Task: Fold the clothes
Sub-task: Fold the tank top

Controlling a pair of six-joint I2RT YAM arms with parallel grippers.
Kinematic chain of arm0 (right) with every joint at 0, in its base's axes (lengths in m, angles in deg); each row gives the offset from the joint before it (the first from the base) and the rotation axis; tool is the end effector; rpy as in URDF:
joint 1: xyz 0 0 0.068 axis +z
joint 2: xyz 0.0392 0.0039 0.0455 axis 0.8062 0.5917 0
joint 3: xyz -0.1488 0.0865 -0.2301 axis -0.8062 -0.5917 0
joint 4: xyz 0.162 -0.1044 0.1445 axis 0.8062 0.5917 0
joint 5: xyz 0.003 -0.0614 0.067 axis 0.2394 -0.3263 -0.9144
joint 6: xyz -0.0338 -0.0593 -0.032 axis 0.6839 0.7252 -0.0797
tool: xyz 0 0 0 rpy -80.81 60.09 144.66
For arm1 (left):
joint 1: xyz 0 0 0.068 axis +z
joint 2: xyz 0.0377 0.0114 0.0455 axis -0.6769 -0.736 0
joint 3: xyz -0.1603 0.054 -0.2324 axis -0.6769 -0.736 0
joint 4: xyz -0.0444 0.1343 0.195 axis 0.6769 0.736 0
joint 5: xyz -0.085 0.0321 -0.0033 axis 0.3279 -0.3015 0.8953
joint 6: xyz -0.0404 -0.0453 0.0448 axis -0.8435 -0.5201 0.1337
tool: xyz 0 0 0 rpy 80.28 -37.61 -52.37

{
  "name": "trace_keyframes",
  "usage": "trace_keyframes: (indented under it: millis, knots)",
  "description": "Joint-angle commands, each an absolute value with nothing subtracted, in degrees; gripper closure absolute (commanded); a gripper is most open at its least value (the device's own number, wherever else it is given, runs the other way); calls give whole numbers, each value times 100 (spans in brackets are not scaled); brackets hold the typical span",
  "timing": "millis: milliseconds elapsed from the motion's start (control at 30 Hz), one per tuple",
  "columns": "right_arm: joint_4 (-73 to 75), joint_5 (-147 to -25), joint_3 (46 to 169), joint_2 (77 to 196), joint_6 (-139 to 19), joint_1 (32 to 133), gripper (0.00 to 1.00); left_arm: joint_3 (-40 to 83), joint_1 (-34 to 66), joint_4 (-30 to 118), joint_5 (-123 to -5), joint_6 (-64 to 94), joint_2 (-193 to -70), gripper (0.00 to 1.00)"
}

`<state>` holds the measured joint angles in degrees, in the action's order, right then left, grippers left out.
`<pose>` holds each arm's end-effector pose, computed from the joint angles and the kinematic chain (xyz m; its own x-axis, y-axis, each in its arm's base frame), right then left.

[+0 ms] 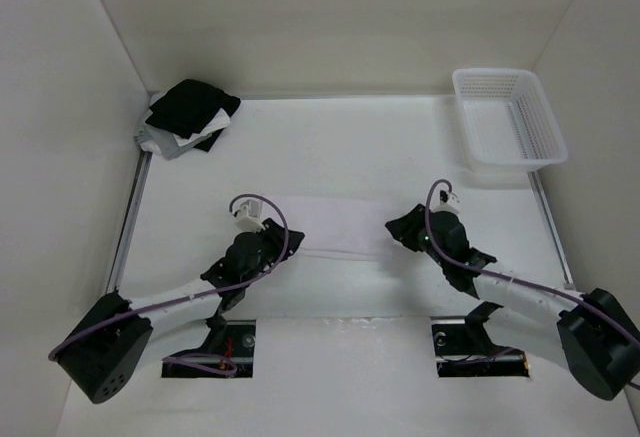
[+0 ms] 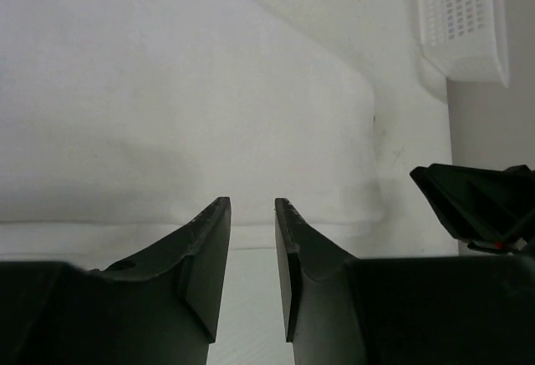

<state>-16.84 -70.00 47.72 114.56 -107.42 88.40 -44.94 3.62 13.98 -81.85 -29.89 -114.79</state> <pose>0.1723 0.1076 0.1837 -0.5780 0.5773 -0.5768 0.0313 0.7220 0.6912 0.1509 -0.1088 0.1640 -0.5670 -0.5996 -0.5648 0.0542 0.6571 -0.7519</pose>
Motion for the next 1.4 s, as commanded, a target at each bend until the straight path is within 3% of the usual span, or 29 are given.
trace_keyframes:
  millis: [0,100,267,333,467,567,833,967,1100,1367]
  knots:
    - [-1081,-6933,4751,11506,-10604,8506,56,-4241,459,1757,-8325,-2719,-11097,73]
    - [-1054,-7099,4839,11769,-10543,8444,49,-4188,669,1881,-8299,-2596,-10991,72]
    - [-1422,-7618,5024,12410,-10578,8479,50,-4118,951,1846,-8115,-2552,-10990,72]
    - [-1765,-7811,5041,12770,-10674,8471,59,-4074,987,1828,-8079,-2525,-11025,72]
    - [-2468,-7830,4954,13220,-10946,8322,91,-4030,995,1784,-8079,-2517,-11052,72]
    - [-2567,-7690,4804,12862,-11088,8277,99,-4004,978,1784,-8079,-2499,-11052,72]
    - [339,-6609,4987,10235,-10562,8190,100,-3864,794,1776,-8079,-2499,-11227,72]
    - [1282,-6459,5689,9801,-9929,8049,99,-3732,723,1688,-8044,-2473,-11368,71]
    - [1529,-6248,6664,10493,-9270,8302,99,-3661,591,1626,-8026,-2473,-11377,71]
    - [2144,-5685,8721,12786,-8522,9901,98,-3766,696,1757,-7983,-2464,-10710,71]
